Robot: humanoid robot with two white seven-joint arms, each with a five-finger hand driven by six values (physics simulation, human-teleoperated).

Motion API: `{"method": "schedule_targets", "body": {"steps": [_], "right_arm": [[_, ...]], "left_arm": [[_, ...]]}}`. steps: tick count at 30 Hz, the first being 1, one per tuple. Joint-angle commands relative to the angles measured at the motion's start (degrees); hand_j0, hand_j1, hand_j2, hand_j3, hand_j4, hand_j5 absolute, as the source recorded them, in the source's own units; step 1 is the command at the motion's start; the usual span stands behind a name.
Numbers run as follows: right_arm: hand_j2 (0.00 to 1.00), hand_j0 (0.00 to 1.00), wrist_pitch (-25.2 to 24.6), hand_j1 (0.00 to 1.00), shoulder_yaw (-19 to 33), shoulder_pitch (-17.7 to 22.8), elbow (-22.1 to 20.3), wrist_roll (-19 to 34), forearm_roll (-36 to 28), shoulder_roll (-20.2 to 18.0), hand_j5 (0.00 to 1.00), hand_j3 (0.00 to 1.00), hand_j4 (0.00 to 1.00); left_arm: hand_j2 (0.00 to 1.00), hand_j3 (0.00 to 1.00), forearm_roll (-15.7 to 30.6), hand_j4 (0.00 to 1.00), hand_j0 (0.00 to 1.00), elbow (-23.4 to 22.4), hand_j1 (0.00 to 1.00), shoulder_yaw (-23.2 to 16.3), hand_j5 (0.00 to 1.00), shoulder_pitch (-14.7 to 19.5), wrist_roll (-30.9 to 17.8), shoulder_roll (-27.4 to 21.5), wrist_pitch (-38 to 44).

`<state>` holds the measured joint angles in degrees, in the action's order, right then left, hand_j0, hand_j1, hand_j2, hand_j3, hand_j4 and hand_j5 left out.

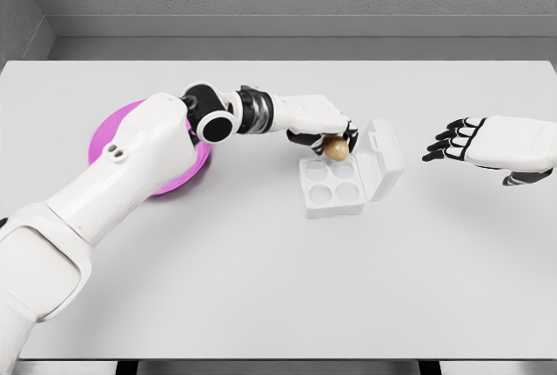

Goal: Pack egg into the box and close the box lid

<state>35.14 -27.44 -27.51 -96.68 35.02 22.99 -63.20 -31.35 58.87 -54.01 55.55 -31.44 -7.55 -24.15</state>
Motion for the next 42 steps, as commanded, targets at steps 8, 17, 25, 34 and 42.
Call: {"method": "schedule_targets", "body": {"steps": [8, 17, 25, 34, 42], "right_arm": [[1.0, 1.0, -0.14, 1.0, 0.02, -0.09, 0.0, -0.02, -0.23, -0.08, 1.0, 1.0, 1.0], [1.0, 1.0, -0.14, 1.0, 0.1, -0.09, 0.0, -0.02, -0.23, -0.08, 1.0, 1.0, 1.0], [1.0, 1.0, -0.14, 1.0, 0.02, -0.09, 0.0, -0.02, -0.23, -0.08, 1.0, 1.0, 1.0], [1.0, 1.0, -0.14, 1.0, 0.01, -0.09, 0.0, -0.02, -0.14, -0.08, 1.0, 1.0, 1.0], [1.0, 1.0, -0.14, 1.0, 0.01, -0.09, 0.0, -0.02, -0.23, -0.08, 1.0, 1.0, 1.0]], "left_arm": [[0.47, 0.47, 1.47, 0.47, 0.47, 0.45, 0.47, 0.04, 0.47, 0.26, -0.03, -0.98, -2.83], [0.51, 0.51, 3.05, 0.51, 0.51, 0.98, 0.51, -0.04, 0.51, 0.35, -0.03, -0.8, -4.41], [0.55, 0.55, 3.4, 0.55, 0.55, 1.24, 0.55, -1.89, 0.55, 0.35, 0.15, -0.89, -4.5], [0.6, 0.6, 3.4, 0.6, 0.6, 2.03, 0.6, -2.06, 0.6, 0.26, 0.15, -0.71, -4.5], [0.65, 0.65, 3.4, 0.65, 0.65, 2.39, 0.65, -2.94, 0.65, 0.26, 0.15, -0.71, -4.5]]}}
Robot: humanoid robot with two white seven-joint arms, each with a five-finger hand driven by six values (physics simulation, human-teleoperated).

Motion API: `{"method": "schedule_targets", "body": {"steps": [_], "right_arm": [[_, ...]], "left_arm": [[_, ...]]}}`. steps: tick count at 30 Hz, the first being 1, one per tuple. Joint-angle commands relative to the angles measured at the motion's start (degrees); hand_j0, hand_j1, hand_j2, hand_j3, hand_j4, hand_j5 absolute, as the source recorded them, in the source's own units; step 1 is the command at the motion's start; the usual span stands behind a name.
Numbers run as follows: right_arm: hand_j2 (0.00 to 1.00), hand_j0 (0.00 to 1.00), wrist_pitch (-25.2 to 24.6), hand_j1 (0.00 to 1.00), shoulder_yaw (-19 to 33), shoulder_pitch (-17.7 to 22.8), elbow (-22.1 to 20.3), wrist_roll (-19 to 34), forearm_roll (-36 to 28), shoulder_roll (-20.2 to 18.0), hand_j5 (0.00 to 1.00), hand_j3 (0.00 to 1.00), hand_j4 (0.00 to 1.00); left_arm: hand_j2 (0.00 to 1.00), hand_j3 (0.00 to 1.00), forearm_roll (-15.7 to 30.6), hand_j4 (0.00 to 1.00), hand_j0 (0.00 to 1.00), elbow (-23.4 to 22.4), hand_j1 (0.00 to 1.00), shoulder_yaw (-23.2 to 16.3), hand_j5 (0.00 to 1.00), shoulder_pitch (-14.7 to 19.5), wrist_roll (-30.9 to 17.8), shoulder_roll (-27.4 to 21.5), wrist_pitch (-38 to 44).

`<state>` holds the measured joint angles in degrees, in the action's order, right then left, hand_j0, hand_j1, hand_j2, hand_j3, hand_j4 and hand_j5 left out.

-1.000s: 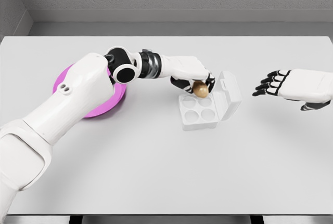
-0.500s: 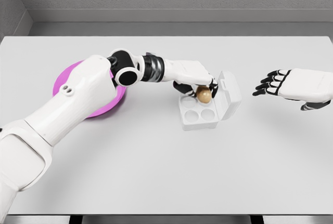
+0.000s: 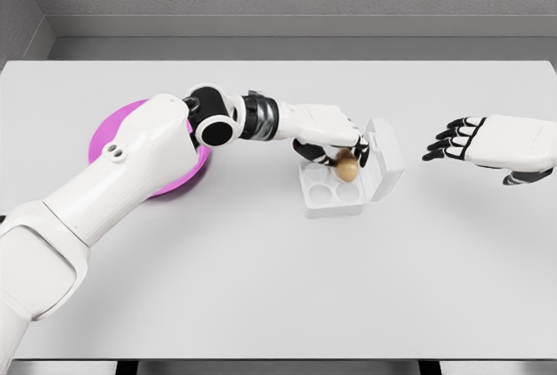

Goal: Pack egg into the box and close the box lid

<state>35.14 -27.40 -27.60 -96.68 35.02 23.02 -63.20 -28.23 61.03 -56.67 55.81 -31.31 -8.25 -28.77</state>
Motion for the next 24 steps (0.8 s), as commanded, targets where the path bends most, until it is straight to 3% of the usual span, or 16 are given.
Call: {"method": "schedule_targets", "body": {"steps": [1, 24], "right_arm": [[1.0, 1.0, -0.14, 1.0, 0.06, 0.0, 0.0, -0.02, -0.16, -0.08, 1.0, 1.0, 1.0], [1.0, 1.0, -0.14, 1.0, 0.24, 0.0, 0.0, -0.02, -0.16, -0.08, 1.0, 1.0, 1.0]], "left_arm": [[0.65, 0.65, 0.28, 0.65, 0.65, 0.23, 0.65, -0.37, 0.65, 0.0, 0.02, -0.1, 0.12], [0.75, 0.75, 0.28, 0.75, 0.75, 0.23, 0.75, -0.46, 0.75, 0.0, 0.02, -0.19, 0.21]]}}
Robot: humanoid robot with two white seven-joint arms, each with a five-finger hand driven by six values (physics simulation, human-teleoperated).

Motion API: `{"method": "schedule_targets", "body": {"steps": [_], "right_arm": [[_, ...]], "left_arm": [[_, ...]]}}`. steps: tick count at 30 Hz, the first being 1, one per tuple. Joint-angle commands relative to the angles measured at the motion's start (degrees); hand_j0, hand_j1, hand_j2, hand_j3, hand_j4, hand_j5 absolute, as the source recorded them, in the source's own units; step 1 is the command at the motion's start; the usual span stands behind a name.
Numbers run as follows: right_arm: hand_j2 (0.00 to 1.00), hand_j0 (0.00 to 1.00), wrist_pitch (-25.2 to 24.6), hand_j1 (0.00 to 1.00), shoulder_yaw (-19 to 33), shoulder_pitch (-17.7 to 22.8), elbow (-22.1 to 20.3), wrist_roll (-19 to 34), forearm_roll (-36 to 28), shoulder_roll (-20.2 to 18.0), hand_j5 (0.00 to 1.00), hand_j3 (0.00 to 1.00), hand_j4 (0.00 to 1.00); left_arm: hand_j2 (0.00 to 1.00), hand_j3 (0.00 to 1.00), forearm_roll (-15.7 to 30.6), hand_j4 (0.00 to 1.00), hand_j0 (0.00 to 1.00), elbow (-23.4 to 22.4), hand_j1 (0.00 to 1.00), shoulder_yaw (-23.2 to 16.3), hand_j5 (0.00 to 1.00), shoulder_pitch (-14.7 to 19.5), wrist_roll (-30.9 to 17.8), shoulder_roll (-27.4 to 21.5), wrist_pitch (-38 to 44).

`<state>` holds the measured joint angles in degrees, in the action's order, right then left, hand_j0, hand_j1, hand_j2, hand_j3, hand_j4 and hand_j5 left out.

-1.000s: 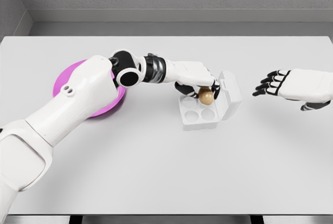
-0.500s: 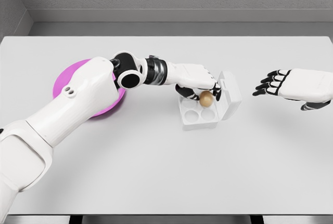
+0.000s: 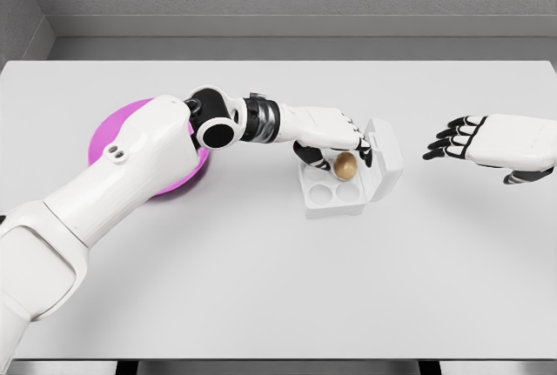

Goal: Pack egg into the box and close the box lid

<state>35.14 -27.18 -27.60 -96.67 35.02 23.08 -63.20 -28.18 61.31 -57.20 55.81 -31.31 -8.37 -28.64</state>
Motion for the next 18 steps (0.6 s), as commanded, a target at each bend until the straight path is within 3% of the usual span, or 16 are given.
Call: {"method": "schedule_targets", "body": {"steps": [1, 4, 12, 18], "right_arm": [[1.0, 1.0, -0.14, 1.0, 0.02, 0.0, -0.01, -0.02, -0.22, -0.08, 1.0, 1.0, 1.0], [1.0, 1.0, -0.14, 1.0, 0.2, 0.0, 0.08, -0.02, -0.22, -0.08, 1.0, 1.0, 1.0], [1.0, 1.0, -0.14, 1.0, 0.2, -0.09, -0.1, -0.02, -0.22, 0.01, 1.0, 1.0, 1.0], [1.0, 1.0, -0.14, 1.0, 0.11, -0.18, -1.68, -0.02, -0.22, 0.36, 1.0, 1.0, 1.0]], "left_arm": [[0.75, 0.75, 0.24, 0.75, 0.75, 0.04, 0.75, 0.08, 0.75, 0.0, 0.02, -0.07, 0.07], [0.81, 0.81, 0.85, 0.81, 0.81, 0.04, 0.81, 0.08, 0.81, 0.0, 0.02, -1.12, -0.02], [0.81, 0.81, 1.47, 0.81, 0.81, 0.12, 0.81, 0.16, 0.81, 0.62, 0.11, -3.23, -0.37], [0.81, 0.81, 3.66, 0.81, 0.81, 0.21, 0.81, 0.69, 0.81, 1.49, 0.82, -8.42, -3.0]]}}
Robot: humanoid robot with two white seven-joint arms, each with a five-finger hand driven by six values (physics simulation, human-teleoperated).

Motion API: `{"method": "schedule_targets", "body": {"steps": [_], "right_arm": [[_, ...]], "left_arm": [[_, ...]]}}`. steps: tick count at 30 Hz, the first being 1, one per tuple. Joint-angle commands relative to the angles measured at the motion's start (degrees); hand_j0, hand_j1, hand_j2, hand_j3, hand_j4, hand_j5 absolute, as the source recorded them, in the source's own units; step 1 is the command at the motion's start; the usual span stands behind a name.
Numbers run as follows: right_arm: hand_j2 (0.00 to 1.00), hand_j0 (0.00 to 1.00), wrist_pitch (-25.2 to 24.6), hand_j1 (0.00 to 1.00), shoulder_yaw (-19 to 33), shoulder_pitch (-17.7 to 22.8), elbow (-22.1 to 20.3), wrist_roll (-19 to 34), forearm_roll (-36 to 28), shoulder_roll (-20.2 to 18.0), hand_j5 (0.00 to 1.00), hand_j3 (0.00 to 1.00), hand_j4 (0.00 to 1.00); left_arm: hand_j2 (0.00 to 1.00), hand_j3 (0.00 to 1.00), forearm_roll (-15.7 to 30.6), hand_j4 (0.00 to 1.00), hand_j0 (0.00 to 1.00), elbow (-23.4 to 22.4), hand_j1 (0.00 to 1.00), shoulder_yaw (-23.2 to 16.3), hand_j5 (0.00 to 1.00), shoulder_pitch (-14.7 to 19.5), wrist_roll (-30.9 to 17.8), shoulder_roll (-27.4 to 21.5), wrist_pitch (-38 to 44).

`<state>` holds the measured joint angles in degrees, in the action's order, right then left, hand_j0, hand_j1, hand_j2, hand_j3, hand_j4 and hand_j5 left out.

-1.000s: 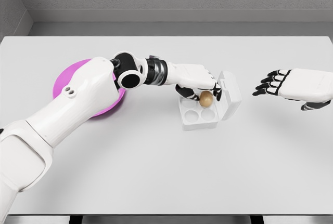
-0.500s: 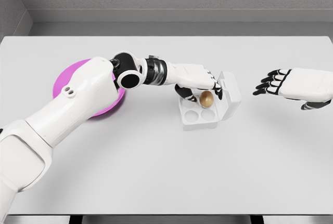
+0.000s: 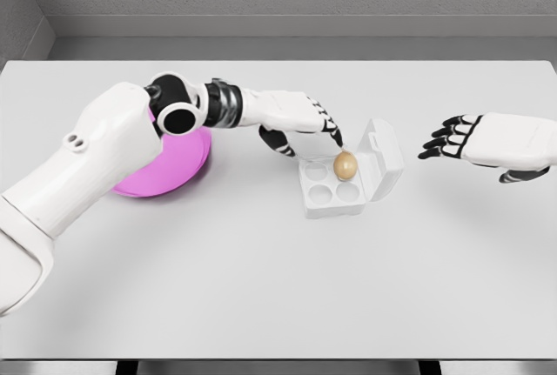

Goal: Pack egg into the box and close the box lid

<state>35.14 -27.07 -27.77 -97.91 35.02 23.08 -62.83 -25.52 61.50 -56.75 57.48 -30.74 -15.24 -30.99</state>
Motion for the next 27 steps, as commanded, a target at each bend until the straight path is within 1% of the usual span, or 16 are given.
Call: {"method": "schedule_targets", "body": {"steps": [1, 2, 4, 6, 8, 9, 10, 11, 13, 14, 16, 17, 18, 23, 25, 27], "right_arm": [[1.0, 1.0, -0.14, 1.0, 0.0, 0.0, -0.79, -0.02, -0.22, -0.01, 1.0, 1.0, 1.0], [1.0, 1.0, -0.14, 1.0, 0.0, 0.0, -1.14, -0.02, -0.31, -0.01, 1.0, 1.0, 1.0], [1.0, 1.0, -0.14, 1.0, 0.0, 0.0, -1.93, -0.02, -0.31, -0.01, 1.0, 1.0, 1.0], [1.0, 1.0, -0.14, 1.0, 0.0, 0.0, -2.29, -0.02, -0.31, -0.01, 1.0, 1.0, 1.0], [1.0, 1.0, -0.14, 1.0, -0.09, 0.0, -2.73, -0.02, -0.31, 0.34, 1.0, 1.0, 1.0], [1.0, 1.0, -0.14, 1.0, -0.17, 0.0, -2.73, -0.02, -0.31, 0.61, 1.0, 1.0, 1.0], [1.0, 1.0, -0.14, 1.0, -0.17, 0.0, -2.73, -0.02, -0.31, 0.69, 1.0, 1.0, 1.0], [1.0, 1.0, -0.14, 1.0, -0.17, 0.0, -2.73, -0.02, -0.31, 0.69, 1.0, 1.0, 1.0], [1.0, 1.0, -0.14, 1.0, -0.17, -0.09, -2.73, -0.02, -0.4, 0.69, 1.0, 1.0, 1.0], [1.0, 1.0, -0.14, 1.0, -0.17, -0.09, -2.73, -0.02, -0.4, 0.69, 1.0, 1.0, 1.0], [1.0, 1.0, -0.14, 1.0, -0.17, -0.09, -2.81, -0.02, -0.4, 0.78, 1.0, 1.0, 1.0], [1.0, 1.0, -0.14, 1.0, -0.17, -0.18, -2.81, -0.02, -0.4, 0.78, 1.0, 1.0, 1.0], [1.0, 1.0, -0.14, 1.0, -0.17, -0.18, -2.81, -0.02, -0.49, 0.78, 1.0, 1.0, 1.0], [1.0, 1.0, -0.14, 1.0, -0.35, -0.18, -2.9, -0.02, -0.49, 1.75, 1.0, 1.0, 1.0], [1.0, 1.0, -0.14, 1.0, -0.35, -0.18, -2.9, -0.02, -0.49, 2.1, 1.0, 1.0, 1.0], [1.0, 1.0, -0.14, 1.0, -0.35, -0.18, -2.9, -0.02, -0.49, 2.36, 1.0, 1.0, 1.0]], "left_arm": [[0.81, 0.81, 1.26, 0.81, 0.81, 0.02, 0.81, 0.33, 0.81, 0.09, 0.24, -2.69, -1.97], [0.81, 0.81, 2.93, 0.81, 0.81, 0.02, 0.81, 0.59, 0.81, 0.09, 0.24, -4.18, -3.46], [0.81, 0.81, 5.91, 0.81, 0.81, 0.02, 0.81, 2.61, 0.81, -0.09, 0.24, -7.96, -4.01], [0.85, 0.85, 8.2, 0.85, 0.85, -0.16, 0.85, 3.14, 0.85, -0.18, 0.68, -11.65, -4.01], [0.89, 0.89, 8.47, 0.89, 0.89, -0.77, 0.89, 3.67, 0.89, -0.97, 4.19, -15.78, -4.01], [0.92, 0.92, 9.08, 0.92, 0.92, -1.21, 0.92, 3.93, 0.92, -1.67, 4.63, -17.63, -4.01], [0.92, 0.92, 11.98, 0.92, 0.92, -2.79, 0.92, 4.63, 0.92, -2.99, 5.95, -20.44, -4.01], [0.97, 0.97, 12.69, 0.97, 0.97, -4.72, 0.97, 5.95, 0.97, -3.87, 6.13, -21.24, -4.01], [1.0, 1.0, 12.69, 1.0, 1.0, -11.14, 1.0, 9.47, 1.0, -5.71, 5.95, -21.59, -4.01], [1.0, 1.0, 12.69, 1.0, 1.0, -11.23, 1.0, 10.26, 1.0, -5.63, 5.6, -21.67, -4.01], [1.0, 1.0, 12.69, 1.0, 1.0, -12.02, 1.0, 14.12, 1.0, -6.15, 5.51, -22.99, -4.01], [1.0, 1.0, 12.69, 1.0, 1.0, -11.93, 1.0, 16.5, 1.0, -7.82, 5.51, -23.96, -4.01], [1.0, 1.0, 12.77, 1.0, 1.0, -11.93, 1.0, 17.73, 1.0, -8.35, 5.51, -24.84, -4.01], [1.0, 1.0, 12.77, 1.0, 1.0, -12.02, 1.0, 17.73, 1.0, -8.53, 5.51, -26.42, -4.01], [1.0, 1.0, 13.65, 1.0, 1.0, -12.11, 1.0, 17.73, 1.0, -8.88, 5.51, -27.39, -4.01], [1.0, 1.0, 13.74, 1.0, 1.0, -12.99, 1.0, 17.82, 1.0, -8.88, 5.51, -27.48, -4.01]]}}
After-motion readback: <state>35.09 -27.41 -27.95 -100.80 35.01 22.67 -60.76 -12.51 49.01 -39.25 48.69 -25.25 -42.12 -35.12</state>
